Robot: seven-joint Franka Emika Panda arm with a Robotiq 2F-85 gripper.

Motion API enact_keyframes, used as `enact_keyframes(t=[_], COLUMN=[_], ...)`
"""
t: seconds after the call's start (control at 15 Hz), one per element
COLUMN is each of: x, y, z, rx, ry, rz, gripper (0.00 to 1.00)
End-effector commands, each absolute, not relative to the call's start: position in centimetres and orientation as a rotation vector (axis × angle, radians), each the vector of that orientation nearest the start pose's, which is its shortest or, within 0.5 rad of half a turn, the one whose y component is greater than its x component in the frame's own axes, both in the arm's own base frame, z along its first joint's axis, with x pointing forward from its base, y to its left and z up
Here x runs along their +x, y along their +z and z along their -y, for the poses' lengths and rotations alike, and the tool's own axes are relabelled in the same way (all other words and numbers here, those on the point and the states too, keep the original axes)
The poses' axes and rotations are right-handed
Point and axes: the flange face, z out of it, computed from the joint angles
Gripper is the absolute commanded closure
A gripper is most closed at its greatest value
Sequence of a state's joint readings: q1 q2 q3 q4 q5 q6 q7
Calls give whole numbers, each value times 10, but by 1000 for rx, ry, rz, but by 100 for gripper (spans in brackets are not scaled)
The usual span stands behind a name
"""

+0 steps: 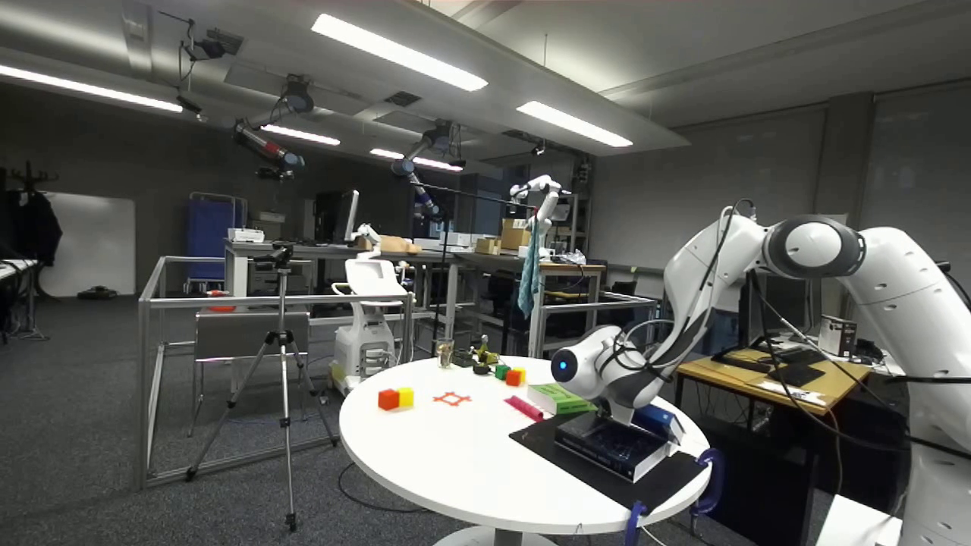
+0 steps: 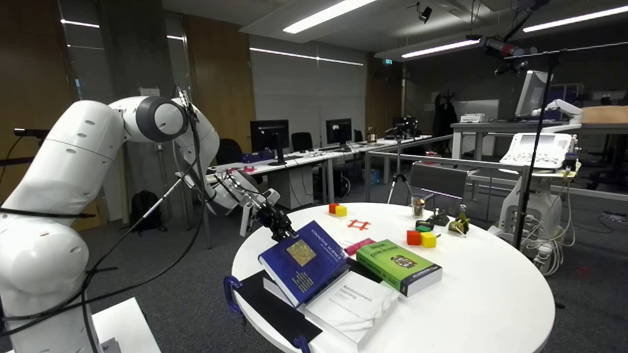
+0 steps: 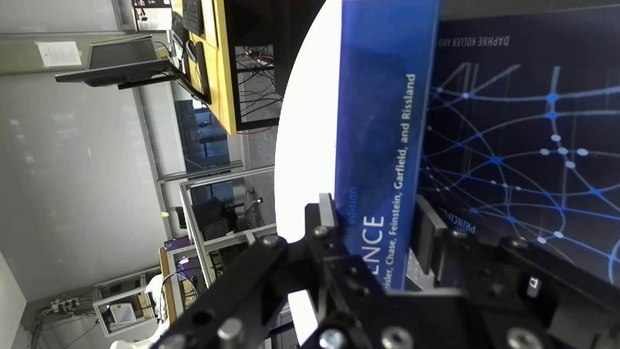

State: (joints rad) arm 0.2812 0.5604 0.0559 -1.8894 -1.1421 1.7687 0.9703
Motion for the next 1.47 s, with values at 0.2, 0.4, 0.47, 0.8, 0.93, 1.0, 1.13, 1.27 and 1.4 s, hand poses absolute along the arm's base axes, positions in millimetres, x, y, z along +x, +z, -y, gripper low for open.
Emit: enact_keyframes(t=[0.2, 0.4, 0.47, 0.8, 0.93, 1.0, 1.13, 1.27, 1.4], x=[587, 593, 595, 608, 614, 617, 620, 622, 623], y=[247, 252, 254, 263, 265, 266, 266, 265, 262], z=[-108, -106, -106, -108, -110, -111, -112, -111, -108], rx=[2041, 2052, 2057, 2070, 2074, 2076, 2078, 2081, 2083], ry=[109, 99, 96, 70, 51, 42, 31, 23, 13], rz=[29, 43, 45, 38, 19, 7, -16, -31, -41], gripper=[83, 83, 83, 83, 83, 83, 83, 83, 83])
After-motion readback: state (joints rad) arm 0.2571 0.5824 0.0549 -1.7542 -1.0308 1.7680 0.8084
